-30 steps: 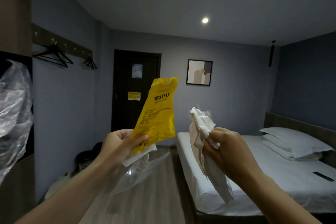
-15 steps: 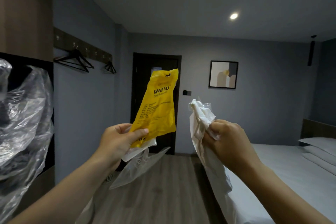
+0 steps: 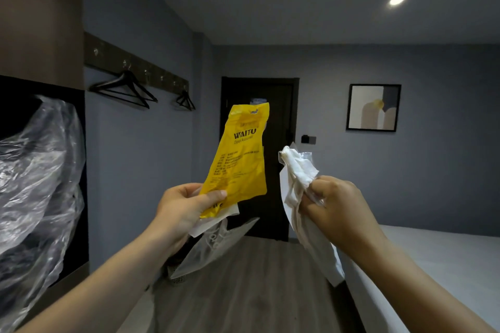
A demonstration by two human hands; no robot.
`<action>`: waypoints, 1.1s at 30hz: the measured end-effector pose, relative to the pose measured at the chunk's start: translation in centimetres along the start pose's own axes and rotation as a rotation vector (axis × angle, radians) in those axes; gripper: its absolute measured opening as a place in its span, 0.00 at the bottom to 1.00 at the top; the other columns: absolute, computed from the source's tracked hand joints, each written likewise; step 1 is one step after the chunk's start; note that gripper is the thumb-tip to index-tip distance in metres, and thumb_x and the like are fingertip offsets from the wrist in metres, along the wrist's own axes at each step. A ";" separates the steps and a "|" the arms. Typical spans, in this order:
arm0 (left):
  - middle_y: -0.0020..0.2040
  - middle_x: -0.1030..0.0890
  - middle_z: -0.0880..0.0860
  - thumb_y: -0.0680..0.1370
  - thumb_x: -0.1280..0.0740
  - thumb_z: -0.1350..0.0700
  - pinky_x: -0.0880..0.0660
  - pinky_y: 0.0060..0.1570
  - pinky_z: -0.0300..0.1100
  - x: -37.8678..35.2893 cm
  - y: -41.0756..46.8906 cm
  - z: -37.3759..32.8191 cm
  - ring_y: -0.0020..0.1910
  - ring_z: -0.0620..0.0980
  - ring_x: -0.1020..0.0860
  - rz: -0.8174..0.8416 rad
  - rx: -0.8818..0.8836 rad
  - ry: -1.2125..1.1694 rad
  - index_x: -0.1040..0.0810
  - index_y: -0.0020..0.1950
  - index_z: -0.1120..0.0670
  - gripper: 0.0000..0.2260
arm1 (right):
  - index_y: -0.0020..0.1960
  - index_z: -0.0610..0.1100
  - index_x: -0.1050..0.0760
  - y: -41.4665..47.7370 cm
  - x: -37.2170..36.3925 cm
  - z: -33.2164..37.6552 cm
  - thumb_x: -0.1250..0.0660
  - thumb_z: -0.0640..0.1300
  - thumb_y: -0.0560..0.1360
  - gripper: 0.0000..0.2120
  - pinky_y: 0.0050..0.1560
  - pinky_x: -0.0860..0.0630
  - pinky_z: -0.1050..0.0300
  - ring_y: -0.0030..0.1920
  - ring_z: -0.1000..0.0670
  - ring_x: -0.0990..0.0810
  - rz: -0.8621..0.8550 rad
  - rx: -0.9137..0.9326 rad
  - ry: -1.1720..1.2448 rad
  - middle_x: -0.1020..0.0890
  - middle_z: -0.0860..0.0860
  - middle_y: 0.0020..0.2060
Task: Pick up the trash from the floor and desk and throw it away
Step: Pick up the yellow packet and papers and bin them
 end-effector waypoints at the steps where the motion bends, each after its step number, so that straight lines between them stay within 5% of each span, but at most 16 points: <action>1: 0.46 0.15 0.59 0.69 0.25 0.63 0.21 0.40 0.41 -0.5 1.5 0.3 0.40 0.52 0.18 -0.009 -0.004 0.008 0.18 0.48 0.63 0.09 | 0.33 0.41 0.24 1.2 -1.0 -1.1 0.32 0.46 0.74 0.14 0.31 0.31 0.58 0.30 0.54 0.28 0.002 0.000 0.008 0.26 0.53 0.31; 22: 0.42 0.14 0.53 0.67 0.23 0.57 0.22 0.47 0.48 -2.8 32.1 12.2 0.42 0.53 0.16 -0.100 0.000 0.077 0.17 0.43 0.57 0.08 | 0.30 0.44 0.31 21.2 -26.1 -15.5 0.31 0.46 0.72 0.15 0.31 0.30 0.57 0.31 0.53 0.28 0.067 0.031 0.097 0.26 0.52 0.31; 28: 0.41 0.14 0.53 0.68 0.24 0.57 0.23 0.32 0.39 -1.0 43.8 14.8 0.41 0.52 0.16 -0.068 -0.002 0.087 0.17 0.45 0.57 0.08 | 0.29 0.44 0.32 29.4 -34.6 -16.8 0.32 0.46 0.72 0.15 0.30 0.33 0.59 0.30 0.53 0.30 0.047 0.018 0.071 0.27 0.52 0.30; 33: 0.42 0.15 0.53 0.68 0.23 0.55 0.26 0.31 0.36 -0.4 52.2 17.8 0.38 0.49 0.17 -0.054 0.010 0.102 0.17 0.46 0.57 0.10 | 0.29 0.42 0.31 34.8 -41.6 -18.8 0.34 0.47 0.71 0.15 0.28 0.34 0.58 0.28 0.53 0.30 0.032 -0.002 0.089 0.28 0.51 0.29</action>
Point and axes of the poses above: each hand's wrist, its own y-axis towards the middle knuckle, its own x-axis out of the back of the hand, z = x × y, the point moved 2 cm from there along y, towards the middle knuckle
